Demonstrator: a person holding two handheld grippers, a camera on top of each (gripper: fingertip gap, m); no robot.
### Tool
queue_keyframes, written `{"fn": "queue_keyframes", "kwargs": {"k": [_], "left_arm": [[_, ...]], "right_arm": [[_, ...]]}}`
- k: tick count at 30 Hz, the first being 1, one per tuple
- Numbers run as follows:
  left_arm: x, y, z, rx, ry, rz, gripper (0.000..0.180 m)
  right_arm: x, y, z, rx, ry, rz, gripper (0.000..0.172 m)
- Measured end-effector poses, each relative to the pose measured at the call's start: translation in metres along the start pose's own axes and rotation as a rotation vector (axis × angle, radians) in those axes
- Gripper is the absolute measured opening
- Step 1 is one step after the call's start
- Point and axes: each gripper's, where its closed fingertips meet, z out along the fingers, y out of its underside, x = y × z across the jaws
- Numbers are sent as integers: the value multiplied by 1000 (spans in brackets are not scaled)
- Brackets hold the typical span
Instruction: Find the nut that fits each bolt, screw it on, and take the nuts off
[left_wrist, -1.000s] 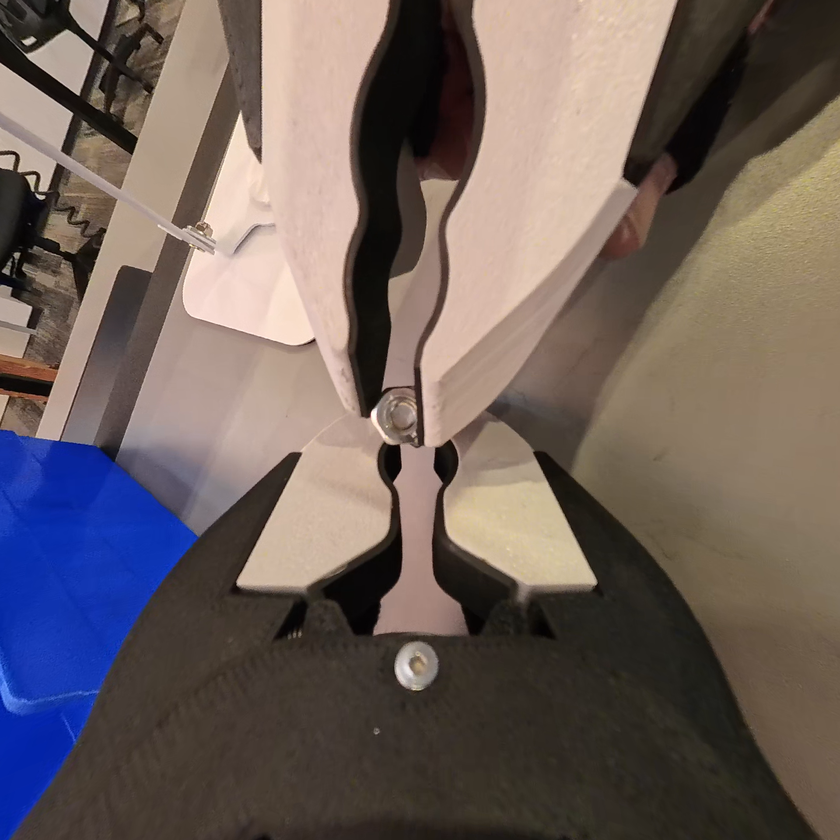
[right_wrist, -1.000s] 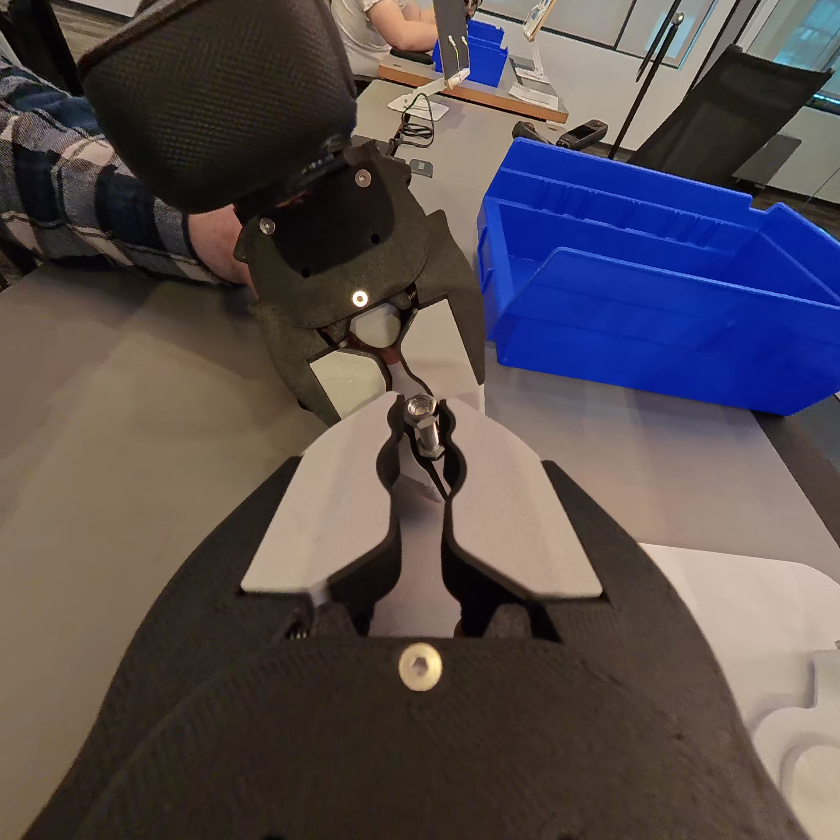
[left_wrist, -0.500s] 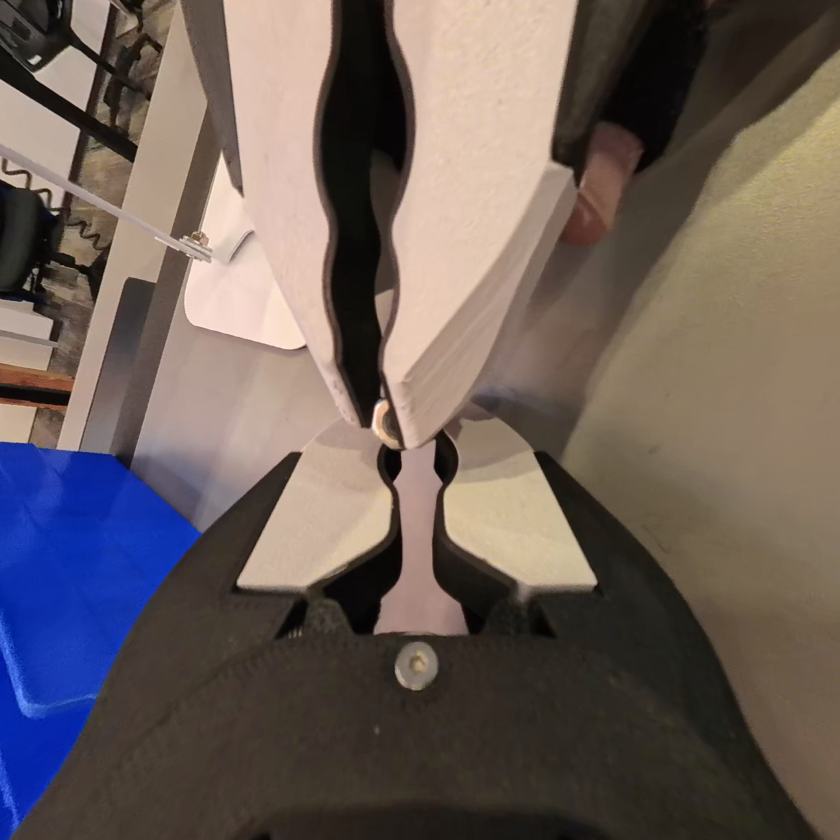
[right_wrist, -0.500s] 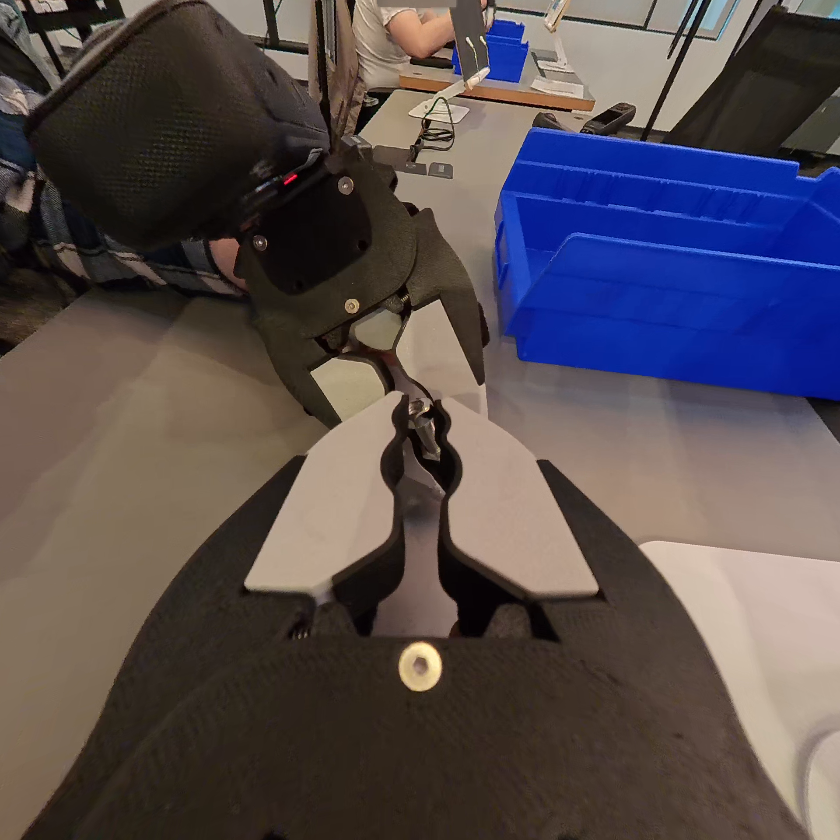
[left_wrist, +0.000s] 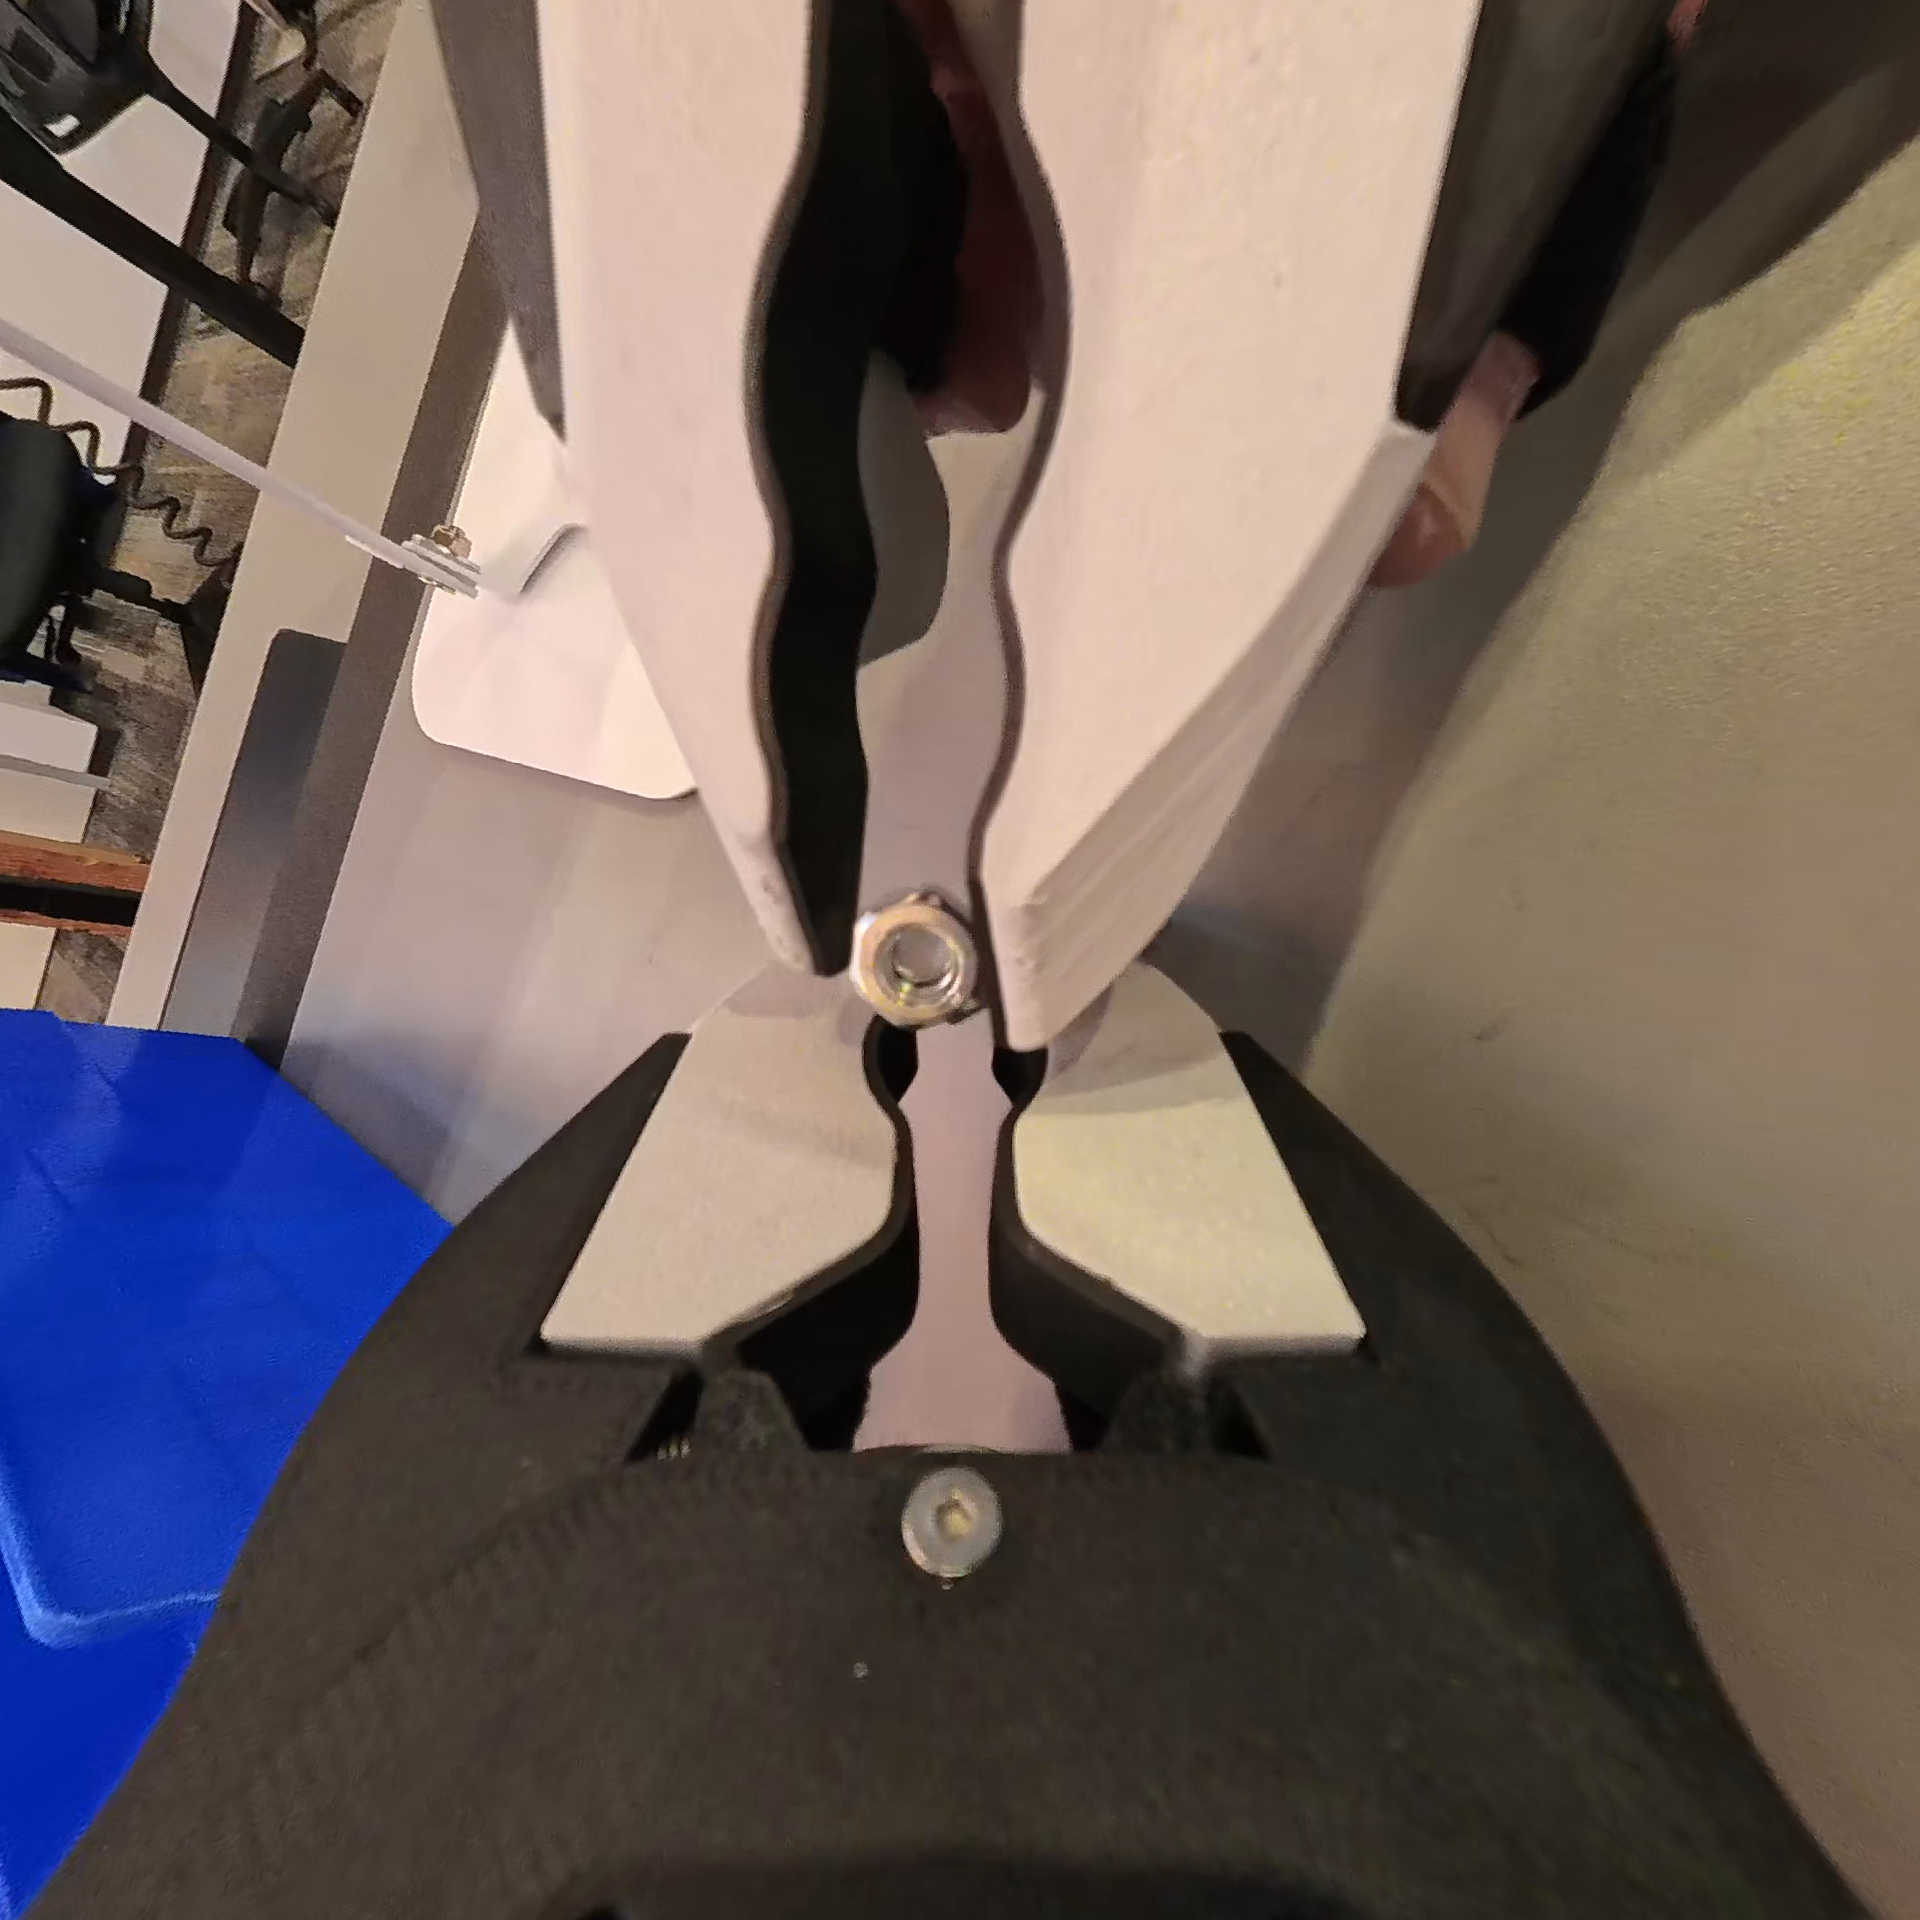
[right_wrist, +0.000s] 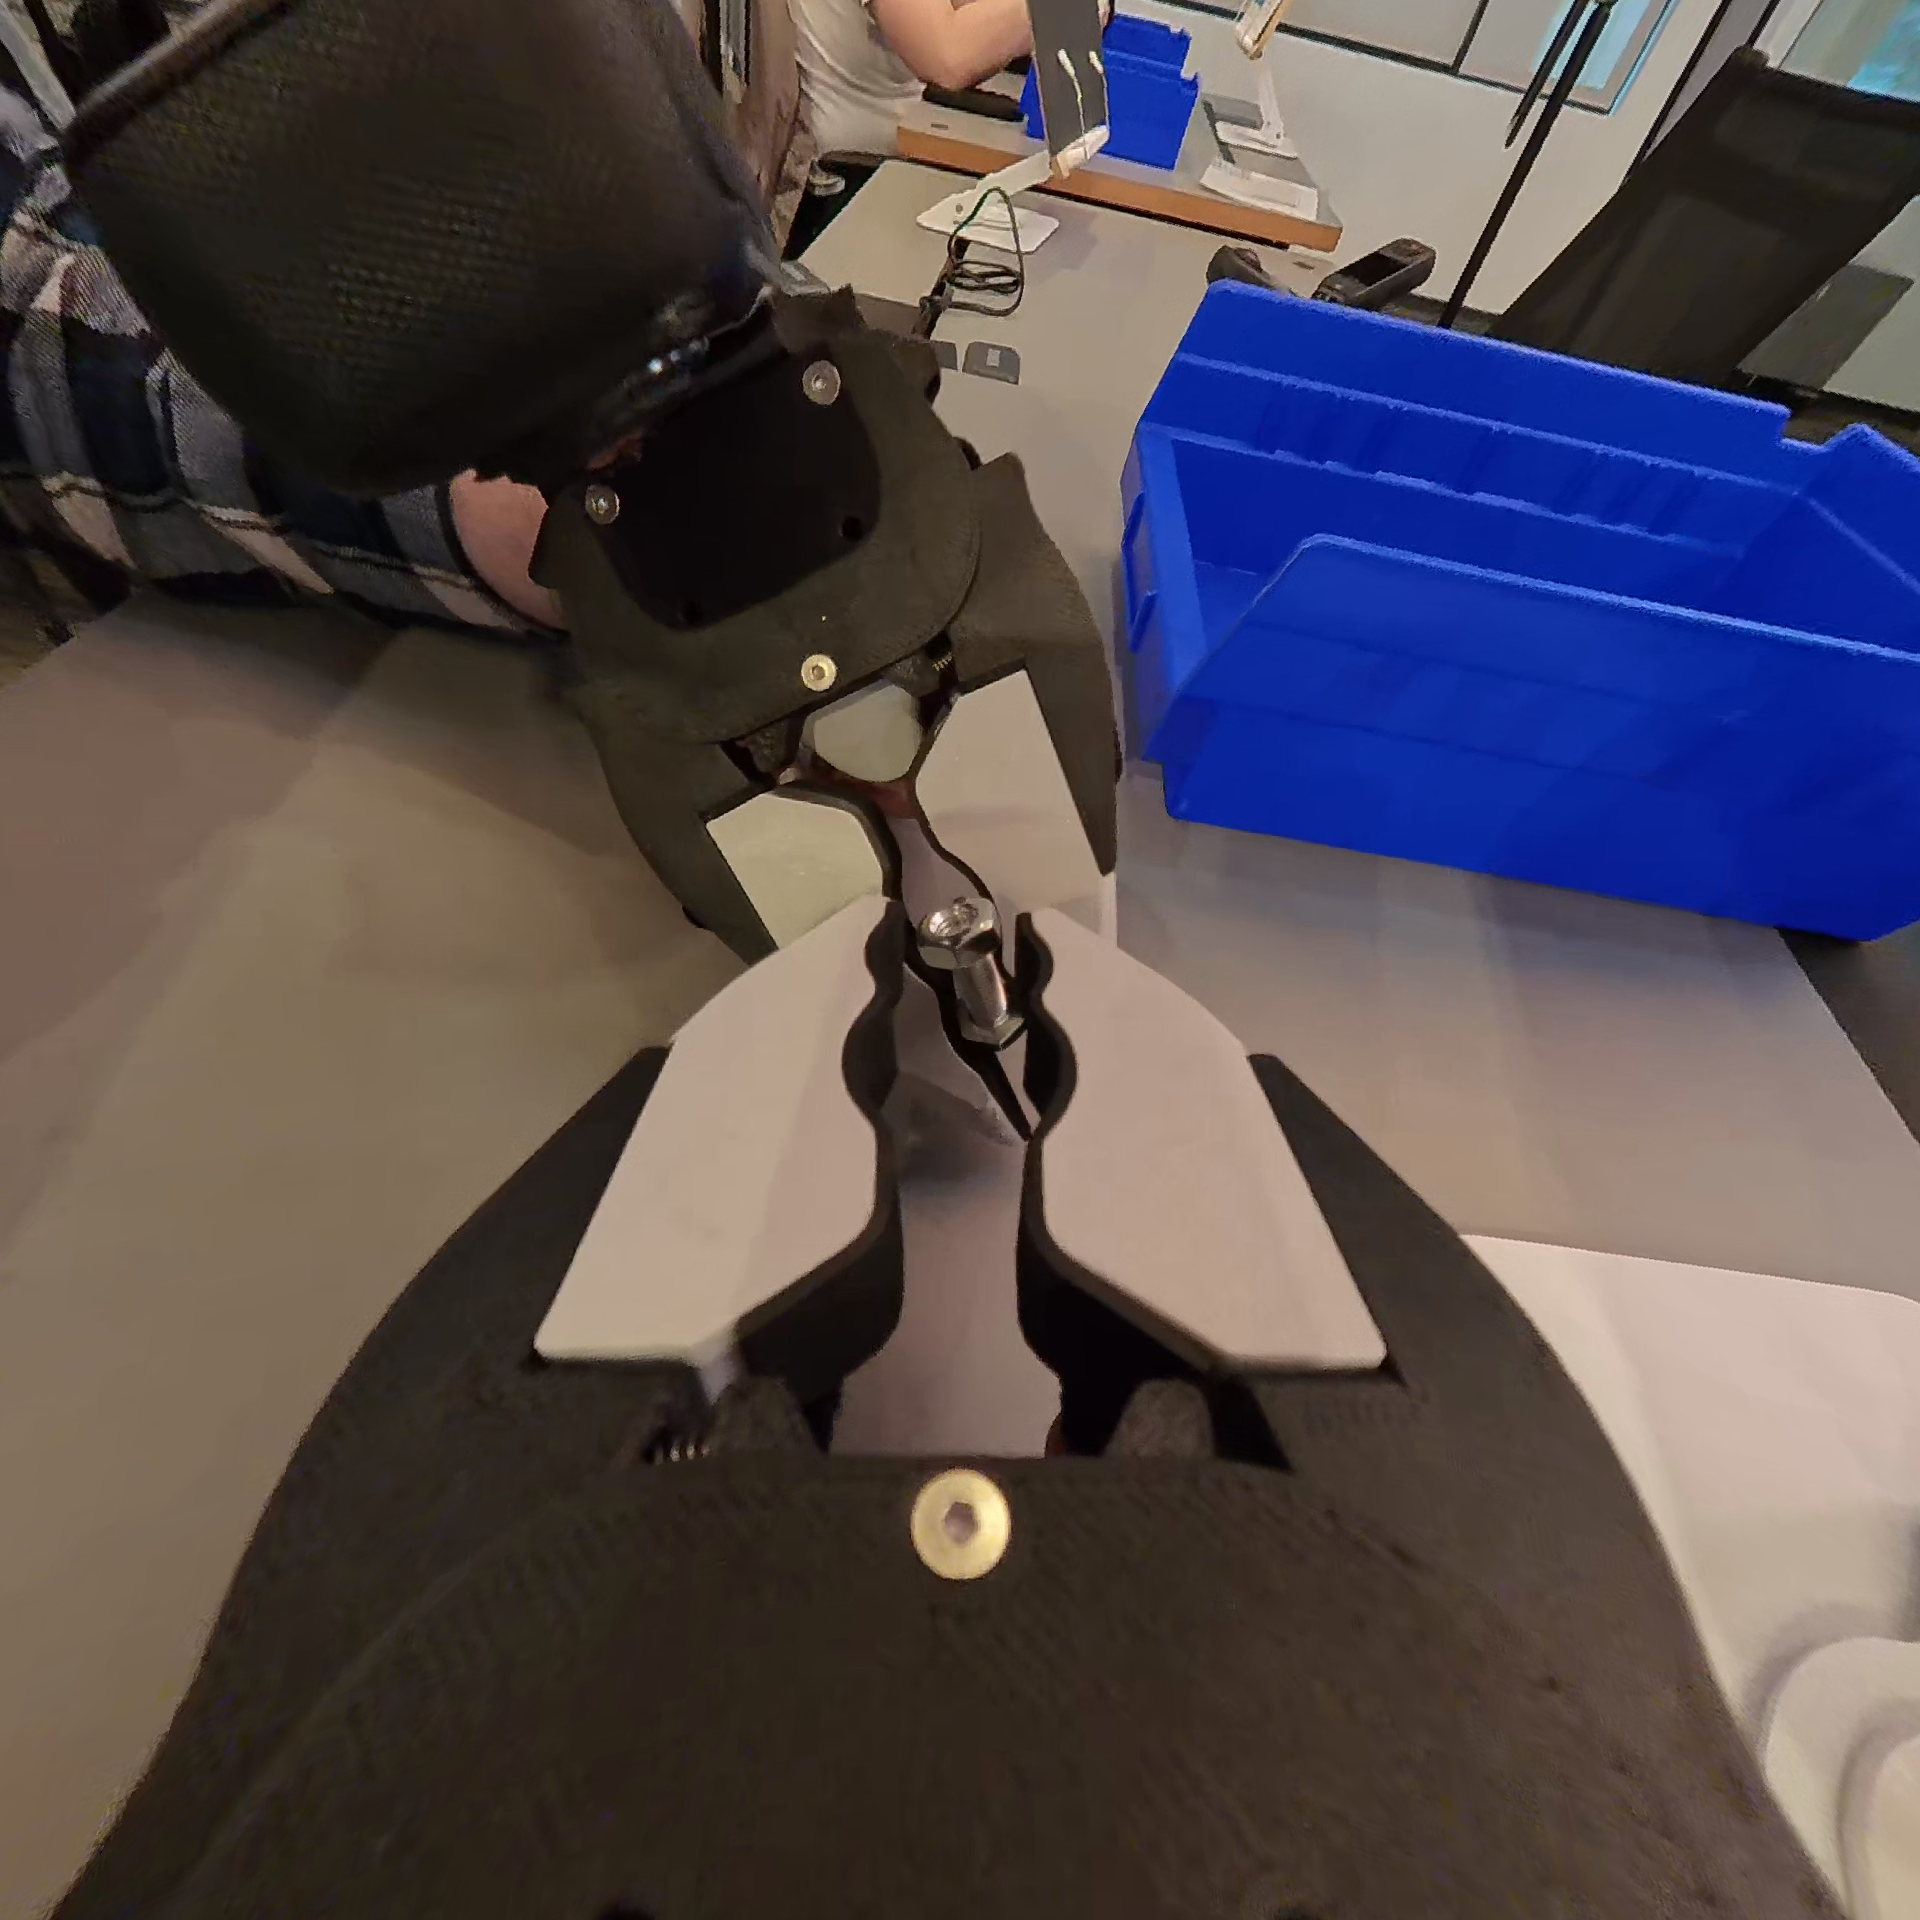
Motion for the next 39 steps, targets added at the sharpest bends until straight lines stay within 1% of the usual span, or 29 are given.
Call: {"fn": "queue_keyframes", "kwargs": {"k": [3, 9, 14, 18, 24, 36, 39], "left_arm": [[-1, 0, -1, 3, -1, -4, 9], [-1, -2, -1, 11, -1, -7, 9], [-2, -4, -2, 29, -3, -16, 9], [-2, -4, -2, 27, -7, -14, 9], [-1, -3, 0, 18, -6, -5, 8], [-5, -4, 0, 15, -27, -31, 9], [-5, -4, 1, 15, -25, -31, 7]], "right_arm": [[-1, 1, 0, -4, -2, -10, 15], [-1, -1, -1, 4, -5, -6, 15], [0, -3, -2, 28, -24, 35, 15], [1, -3, -2, 43, -54, 103, 15], [-1, -1, -1, 14, -27, 40, 15], [3, -2, -1, 23, 11, 61, 15], [2, -3, -1, 23, 18, 45, 18]]}}
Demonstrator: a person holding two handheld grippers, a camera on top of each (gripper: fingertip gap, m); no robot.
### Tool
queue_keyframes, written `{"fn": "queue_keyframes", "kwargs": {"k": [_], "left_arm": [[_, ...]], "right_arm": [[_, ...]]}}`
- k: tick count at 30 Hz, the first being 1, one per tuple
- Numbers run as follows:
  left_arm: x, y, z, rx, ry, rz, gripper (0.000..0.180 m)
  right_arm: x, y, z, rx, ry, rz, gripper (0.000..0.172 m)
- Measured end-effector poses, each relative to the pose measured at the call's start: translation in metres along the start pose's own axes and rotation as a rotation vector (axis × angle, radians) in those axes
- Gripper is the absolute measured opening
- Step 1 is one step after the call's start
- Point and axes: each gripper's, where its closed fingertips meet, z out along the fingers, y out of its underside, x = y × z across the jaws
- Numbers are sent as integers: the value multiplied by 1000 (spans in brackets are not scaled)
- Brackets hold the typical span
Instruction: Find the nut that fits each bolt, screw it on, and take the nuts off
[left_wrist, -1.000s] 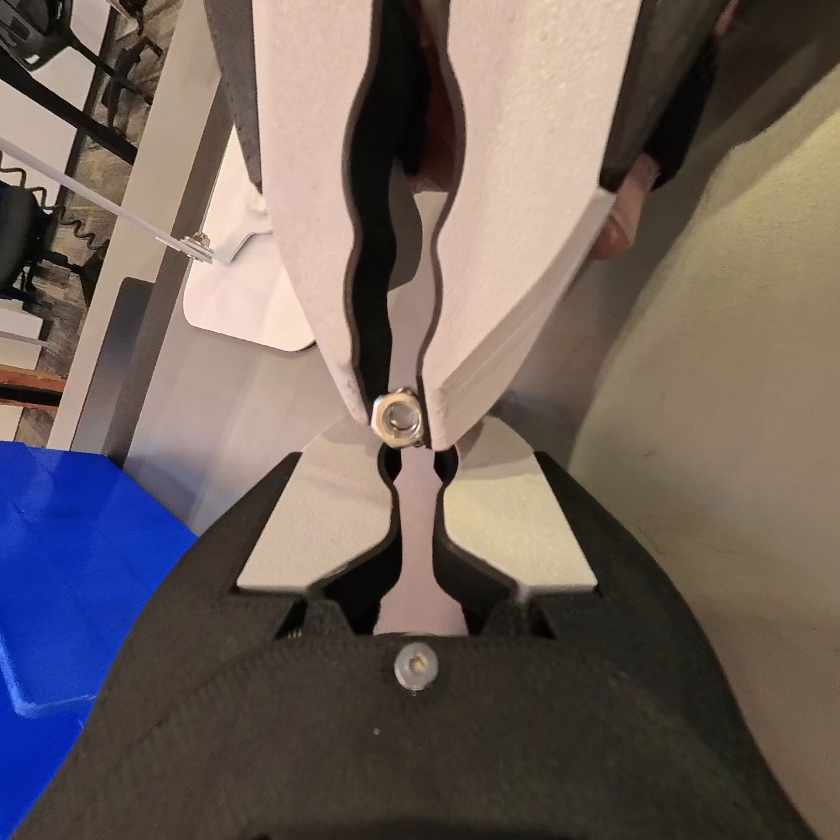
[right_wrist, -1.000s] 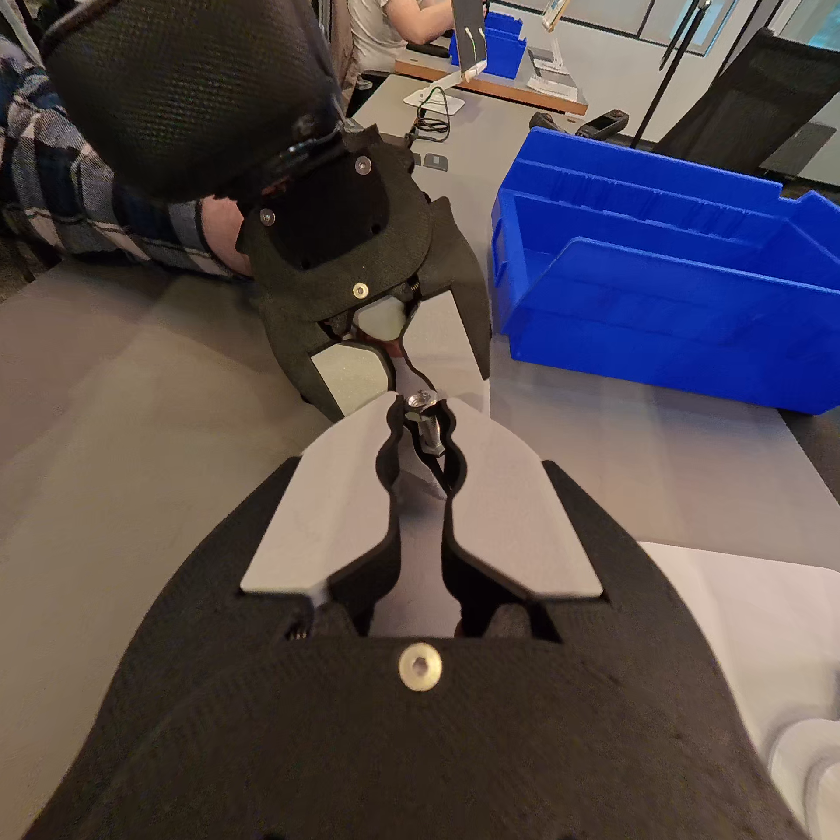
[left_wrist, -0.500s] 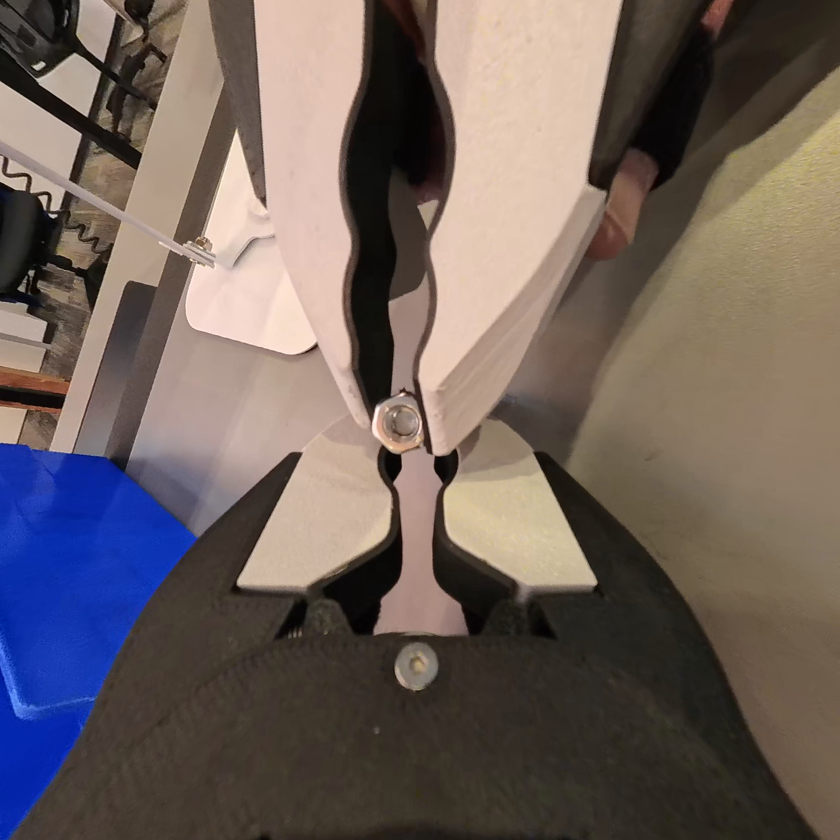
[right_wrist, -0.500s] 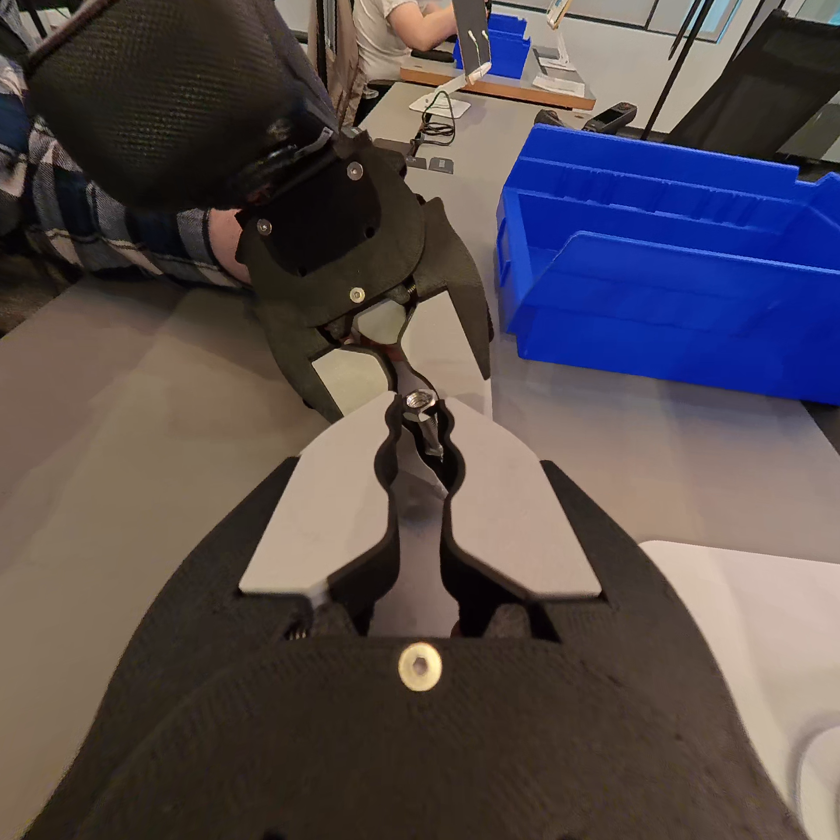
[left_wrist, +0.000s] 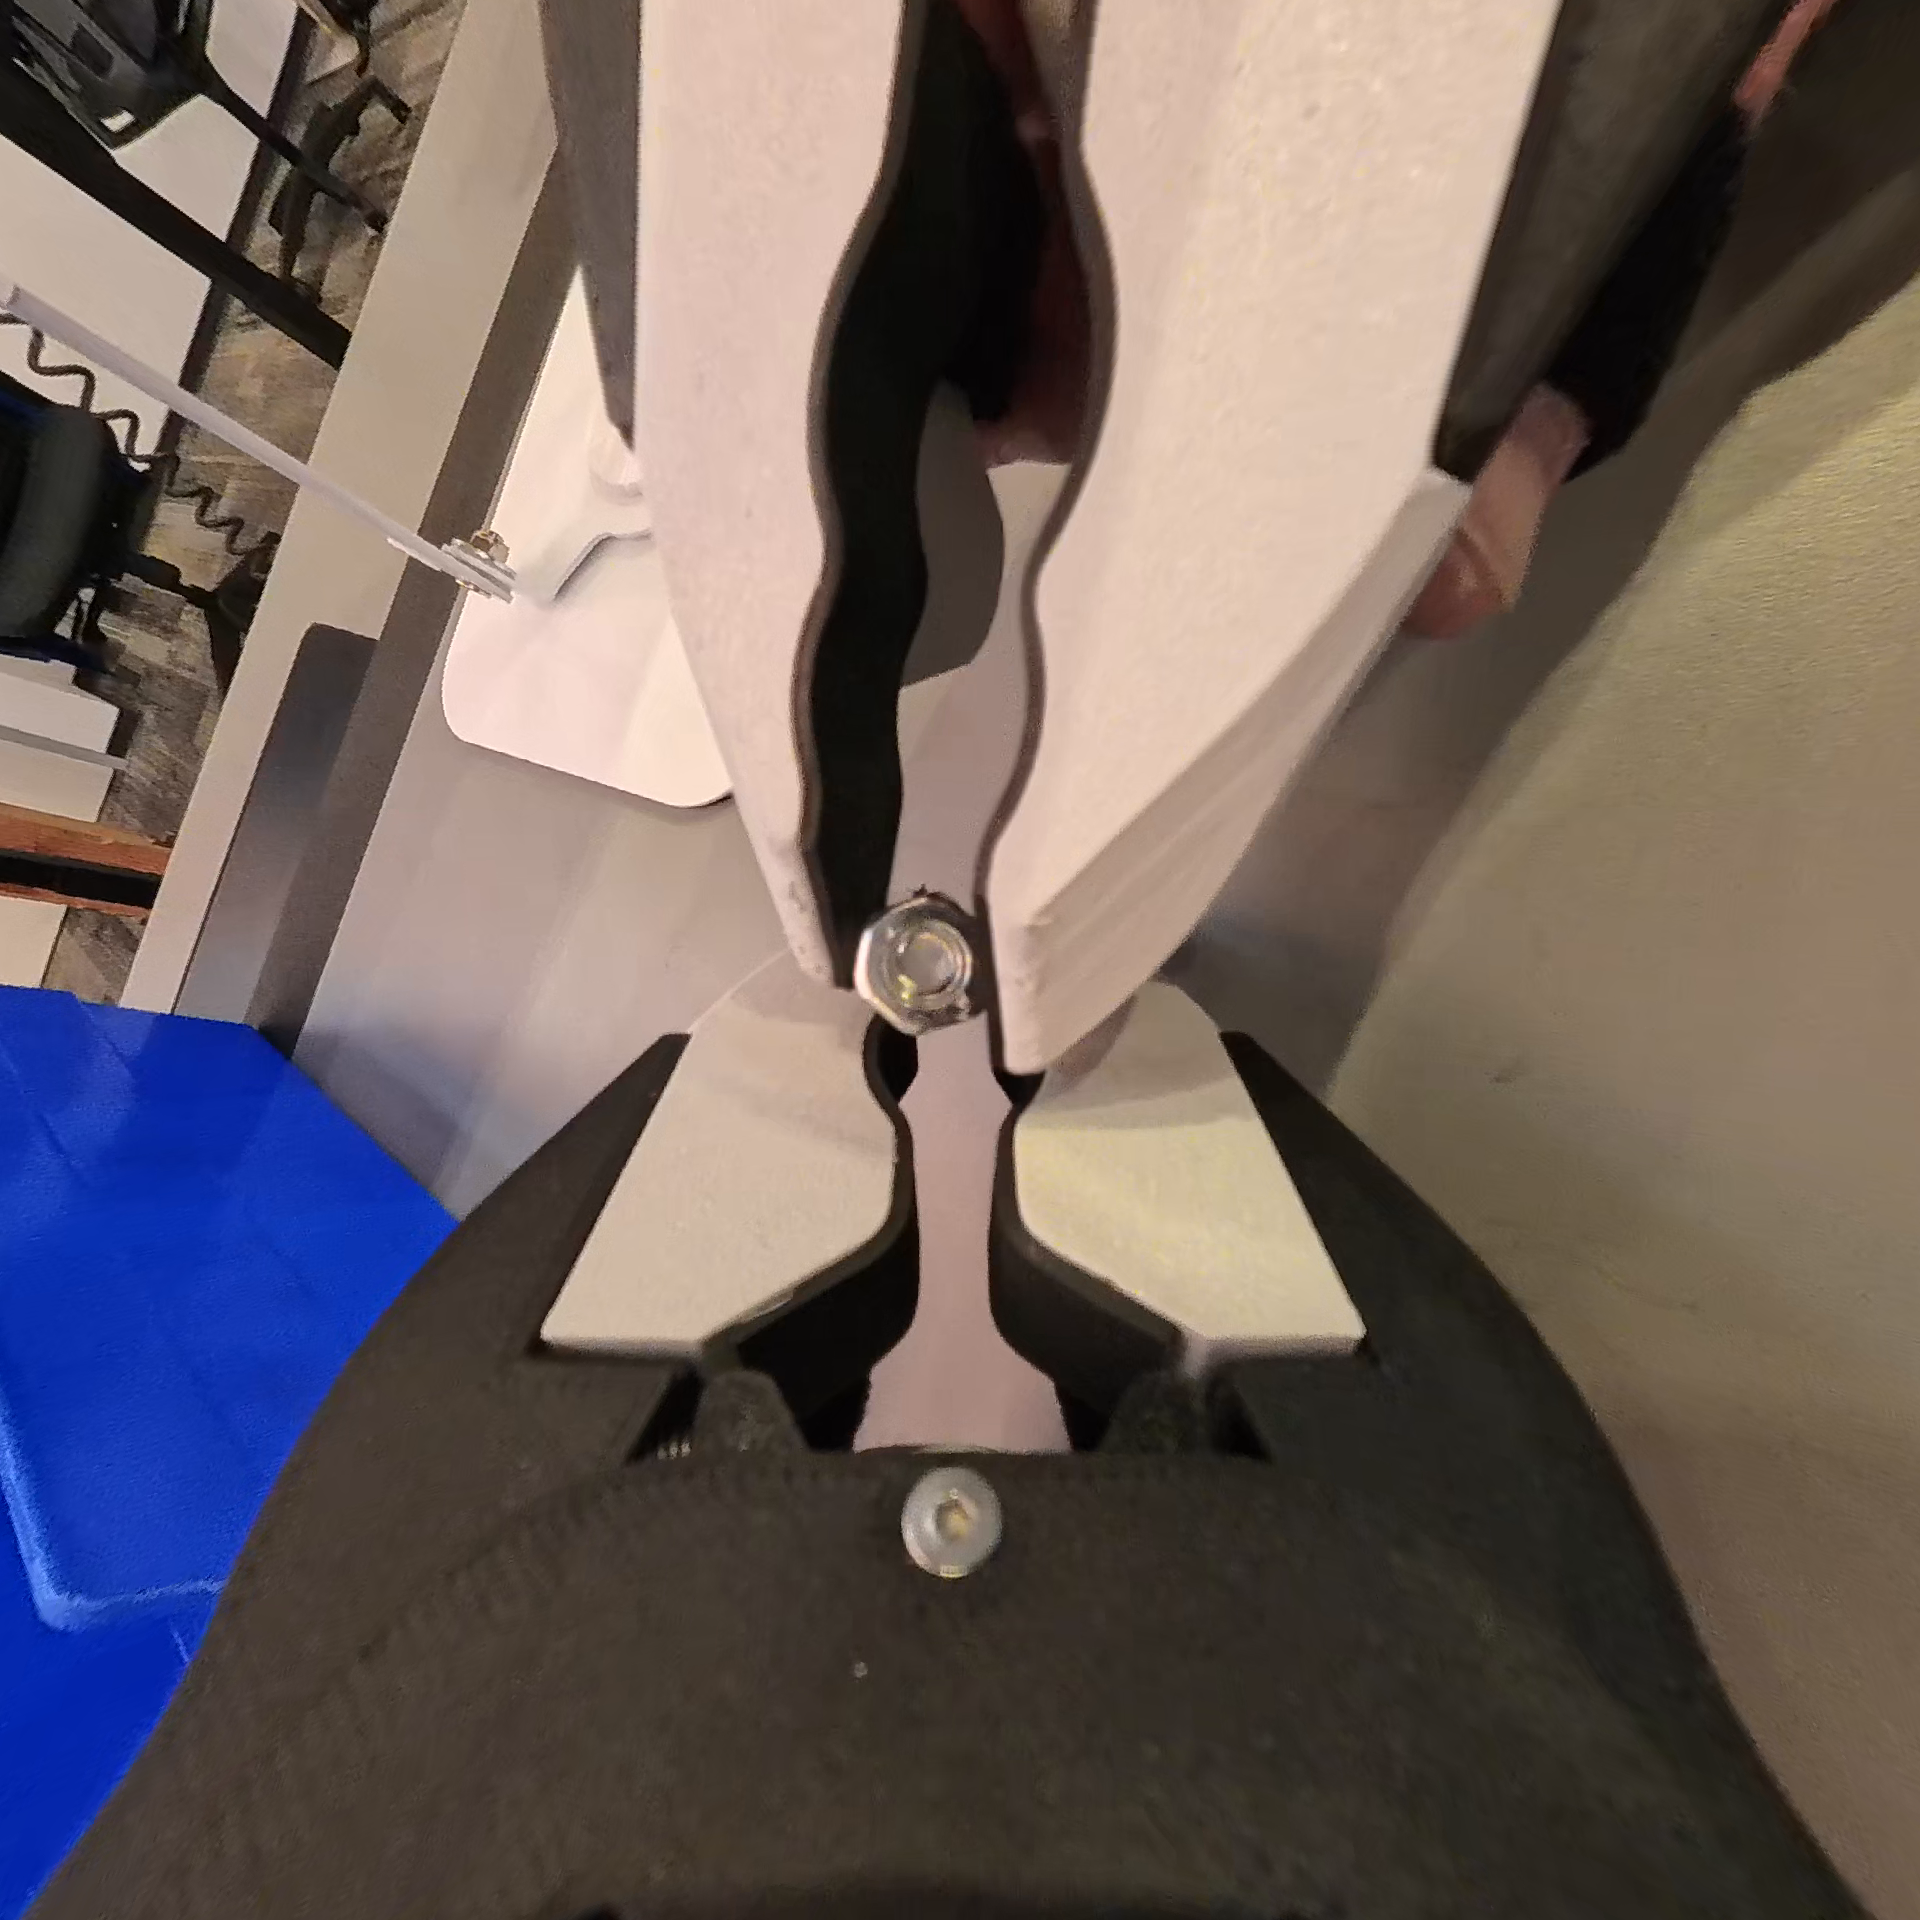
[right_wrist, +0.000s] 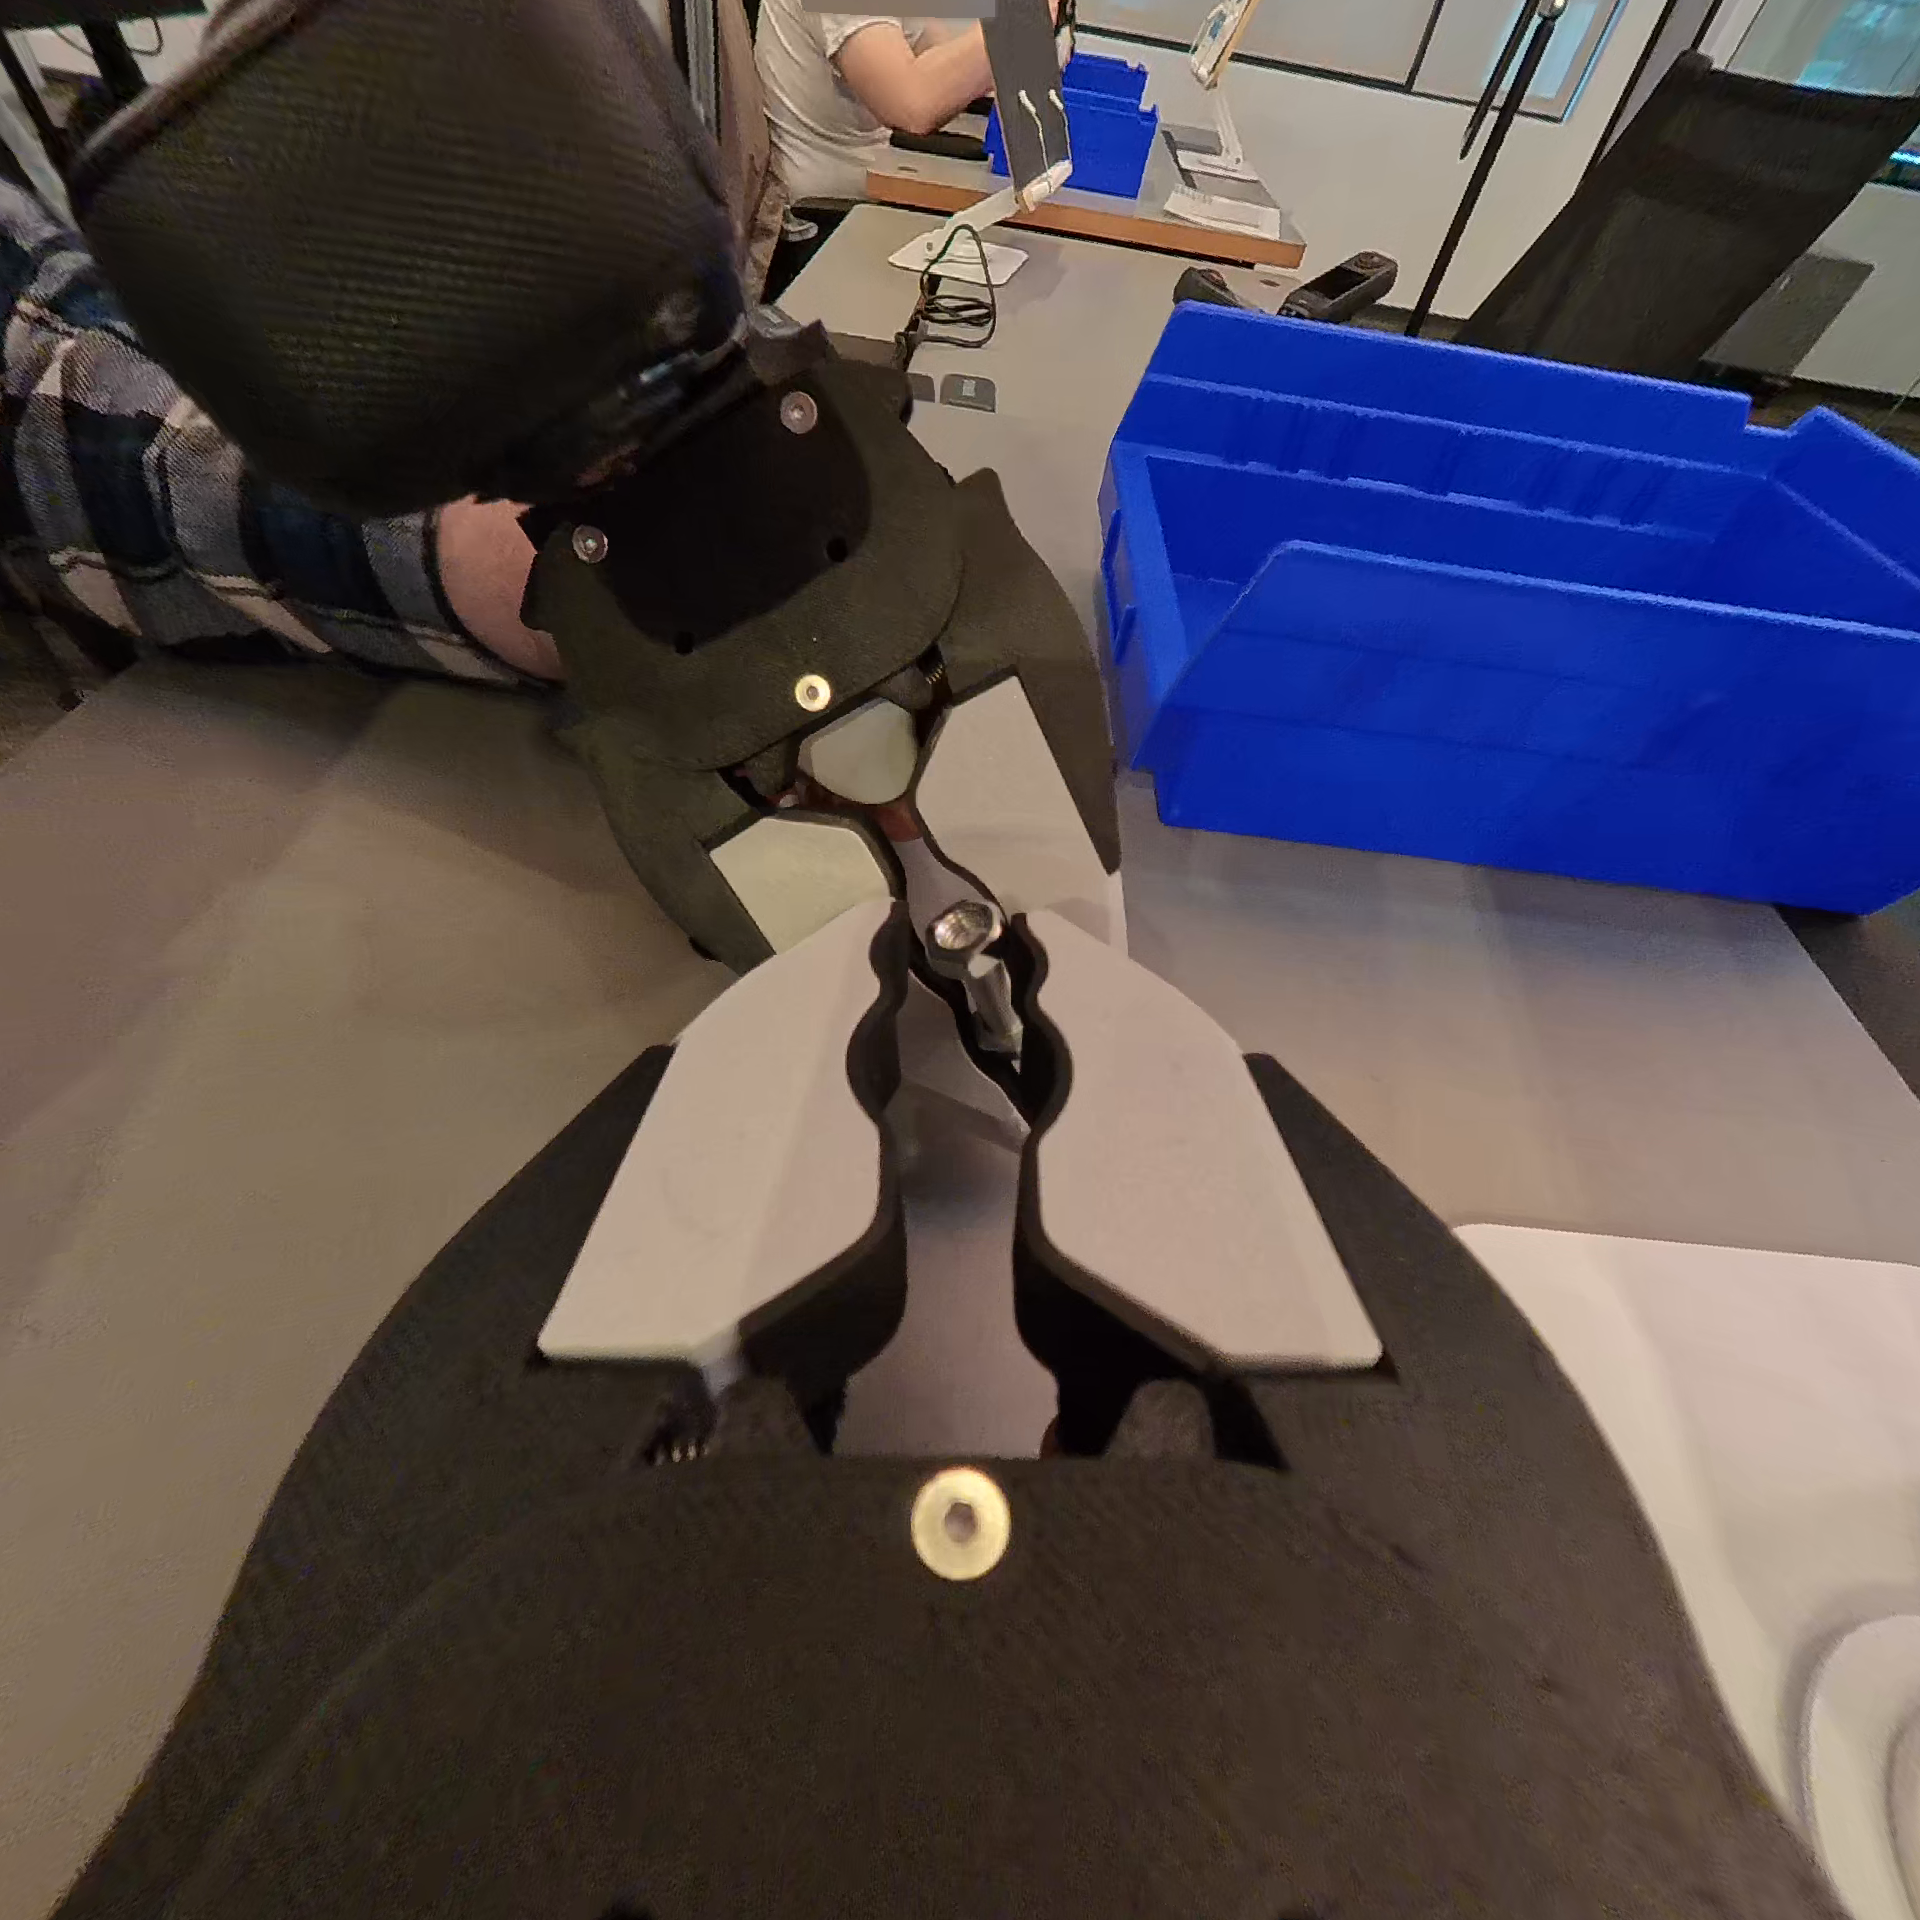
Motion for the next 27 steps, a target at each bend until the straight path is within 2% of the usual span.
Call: {"fn": "queue_keyframes", "kwargs": {"k": [9, 27], "left_arm": [[3, 1, 1, -8, 17, 3, 8], [3, 1, 0, 2, 23, -7, 9]], "right_arm": [[0, -2, 0, 10, 7, -19, 30], [-5, 3, 3, -24, -10, -62, 27]]}}
